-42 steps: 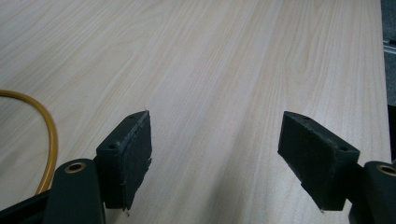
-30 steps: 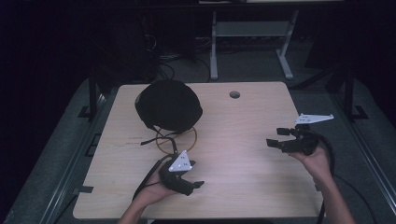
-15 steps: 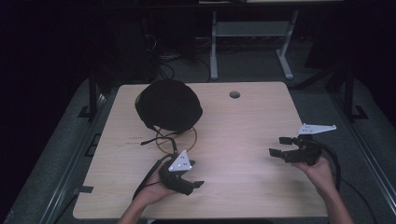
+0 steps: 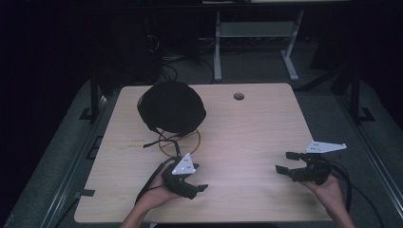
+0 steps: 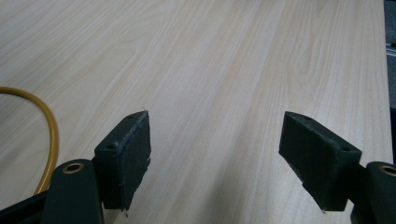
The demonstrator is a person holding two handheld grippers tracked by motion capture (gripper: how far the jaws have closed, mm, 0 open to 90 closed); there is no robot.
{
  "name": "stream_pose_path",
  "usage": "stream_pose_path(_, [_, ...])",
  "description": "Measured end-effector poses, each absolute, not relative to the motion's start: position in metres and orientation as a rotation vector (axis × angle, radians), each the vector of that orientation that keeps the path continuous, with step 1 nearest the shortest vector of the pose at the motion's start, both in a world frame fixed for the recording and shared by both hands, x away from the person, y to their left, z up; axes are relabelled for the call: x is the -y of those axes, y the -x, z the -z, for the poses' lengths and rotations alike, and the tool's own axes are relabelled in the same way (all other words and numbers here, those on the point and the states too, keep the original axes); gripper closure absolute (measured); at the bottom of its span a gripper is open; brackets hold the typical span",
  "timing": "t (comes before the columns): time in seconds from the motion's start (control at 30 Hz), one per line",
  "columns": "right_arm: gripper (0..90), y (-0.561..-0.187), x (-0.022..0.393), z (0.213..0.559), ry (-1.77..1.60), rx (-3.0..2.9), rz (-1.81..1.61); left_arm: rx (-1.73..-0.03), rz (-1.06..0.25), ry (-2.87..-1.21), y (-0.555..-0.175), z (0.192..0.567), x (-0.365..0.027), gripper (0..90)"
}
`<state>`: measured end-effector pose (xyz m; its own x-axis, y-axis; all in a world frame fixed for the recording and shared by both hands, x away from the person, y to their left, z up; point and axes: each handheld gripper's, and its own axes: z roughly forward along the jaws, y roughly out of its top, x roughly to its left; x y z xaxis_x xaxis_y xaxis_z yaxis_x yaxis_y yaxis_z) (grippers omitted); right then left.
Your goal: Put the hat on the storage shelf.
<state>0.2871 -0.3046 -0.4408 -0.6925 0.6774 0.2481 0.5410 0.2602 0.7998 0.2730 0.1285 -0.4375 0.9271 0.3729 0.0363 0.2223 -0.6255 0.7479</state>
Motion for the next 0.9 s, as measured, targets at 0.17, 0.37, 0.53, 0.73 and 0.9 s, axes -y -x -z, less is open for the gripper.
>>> stream_pose_path(0.17, [18.1,-0.275,0.306,0.447,-1.178,-2.365,-1.425,-0.419,-0.235,-2.276,-0.273,0.438,-0.128,24.8])
stream_pose_path(0.37, [18.0,-0.265,0.305,0.455,-1.190,-2.362,-1.426,-0.420,-0.234,-2.273,-0.273,0.438,-0.129,24.8])
stream_pose_path(0.53, [17.5,-0.257,0.304,0.459,-1.189,-2.349,-1.430,-0.421,-0.234,-2.273,-0.272,0.438,-0.127,24.8])
stream_pose_path(0.73, [16.9,-0.248,0.306,0.461,-1.192,-2.328,-1.451,-0.411,-0.229,-2.281,-0.272,0.438,-0.127,24.8])
stream_pose_path(0.9, [16.2,-0.240,0.306,0.463,-1.203,-2.322,-1.440,-0.408,-0.232,-2.276,-0.272,0.438,-0.127,24.8])
